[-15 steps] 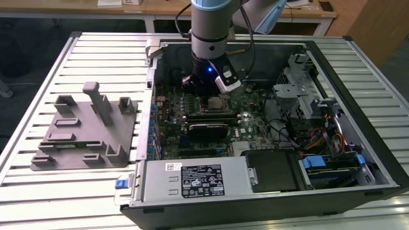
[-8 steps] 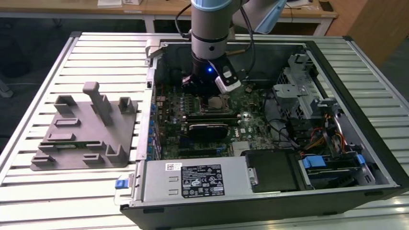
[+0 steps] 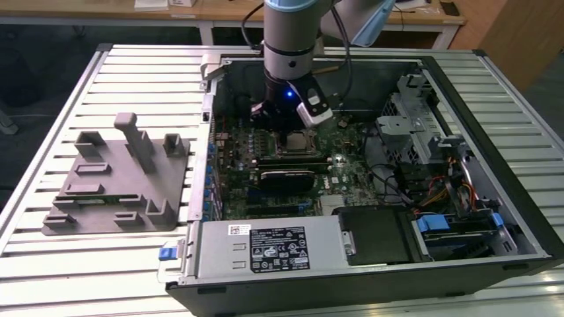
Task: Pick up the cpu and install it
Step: 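Close the cpu cover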
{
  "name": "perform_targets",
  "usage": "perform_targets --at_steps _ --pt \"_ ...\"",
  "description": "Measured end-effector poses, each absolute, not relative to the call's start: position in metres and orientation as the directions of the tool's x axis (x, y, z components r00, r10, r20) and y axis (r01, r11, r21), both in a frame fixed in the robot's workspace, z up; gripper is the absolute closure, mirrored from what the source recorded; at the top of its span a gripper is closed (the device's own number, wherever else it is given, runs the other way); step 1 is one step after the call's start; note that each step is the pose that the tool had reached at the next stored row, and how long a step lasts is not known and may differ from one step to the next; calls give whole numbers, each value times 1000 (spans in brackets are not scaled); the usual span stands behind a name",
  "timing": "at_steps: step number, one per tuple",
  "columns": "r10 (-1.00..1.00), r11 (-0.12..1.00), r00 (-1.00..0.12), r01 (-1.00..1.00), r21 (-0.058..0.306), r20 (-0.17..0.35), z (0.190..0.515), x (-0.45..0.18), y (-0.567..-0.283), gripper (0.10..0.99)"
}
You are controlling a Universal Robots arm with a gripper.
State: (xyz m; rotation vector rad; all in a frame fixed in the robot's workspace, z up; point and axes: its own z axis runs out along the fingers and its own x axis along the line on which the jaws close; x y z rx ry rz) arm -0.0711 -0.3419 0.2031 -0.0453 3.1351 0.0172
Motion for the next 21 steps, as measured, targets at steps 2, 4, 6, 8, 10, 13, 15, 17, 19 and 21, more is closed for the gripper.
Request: perform_targets --at_steps 2,4,6,8,10,13,15,17,19,21 --pt "-29 1000 -1000 -29 11 -6 207 -71 -342 980" --pt "-29 1000 -1000 -29 11 -6 212 -71 -342 980" --pt "-29 1000 -1000 -29 11 -6 218 -71 -342 980" --pt "-29 1000 -1000 -29 11 -7 221 -71 -342 980" --pt "-29 1000 -1000 -29 11 -7 221 -71 -342 980" --pt "-29 1000 -1000 -29 11 -7 221 -71 -342 980" --pt "-29 1000 -1000 -29 11 -6 222 -68 -342 980" --pt "-29 1000 -1000 -29 11 -7 221 -63 -342 980" --pt "-29 1000 -1000 -29 11 -7 221 -58 -342 980" --pt "-29 1000 -1000 -29 11 -7 221 -51 -342 980"
